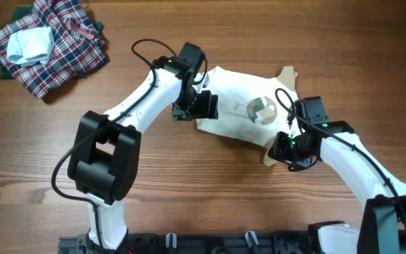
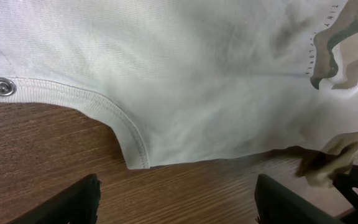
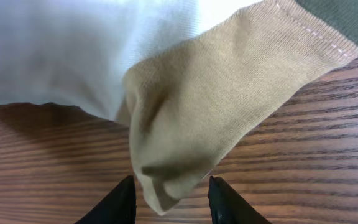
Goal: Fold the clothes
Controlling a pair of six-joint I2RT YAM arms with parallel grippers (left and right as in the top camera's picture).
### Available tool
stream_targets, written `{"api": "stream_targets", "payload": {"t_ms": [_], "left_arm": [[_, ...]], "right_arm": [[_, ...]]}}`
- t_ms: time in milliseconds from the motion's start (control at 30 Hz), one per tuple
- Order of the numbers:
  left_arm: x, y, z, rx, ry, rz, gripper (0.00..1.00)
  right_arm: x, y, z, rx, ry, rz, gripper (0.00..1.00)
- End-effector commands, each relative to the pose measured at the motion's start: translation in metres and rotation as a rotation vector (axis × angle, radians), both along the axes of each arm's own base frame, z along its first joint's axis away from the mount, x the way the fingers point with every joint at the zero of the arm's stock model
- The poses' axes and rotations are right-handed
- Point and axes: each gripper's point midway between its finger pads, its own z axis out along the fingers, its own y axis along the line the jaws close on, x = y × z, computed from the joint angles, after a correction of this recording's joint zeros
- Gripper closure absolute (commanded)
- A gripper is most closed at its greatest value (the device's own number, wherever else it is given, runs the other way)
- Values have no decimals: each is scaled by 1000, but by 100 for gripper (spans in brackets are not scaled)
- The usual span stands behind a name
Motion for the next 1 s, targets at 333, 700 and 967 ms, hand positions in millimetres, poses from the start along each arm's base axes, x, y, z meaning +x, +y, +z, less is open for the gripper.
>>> {"api": "stream_targets", "payload": {"t_ms": [333, 700, 967], "left_arm": [[5, -4, 11, -12, -42, -24, 20], [4, -3, 11, -11, -40, -24, 20], [4, -3, 11, -10, -39, -24, 19]], "right_arm": [[12, 14, -8, 82, -17, -10, 96], [-8, 7, 11, 43, 79, -8, 95], [17, 25, 56, 143, -32, 52, 90]]}}
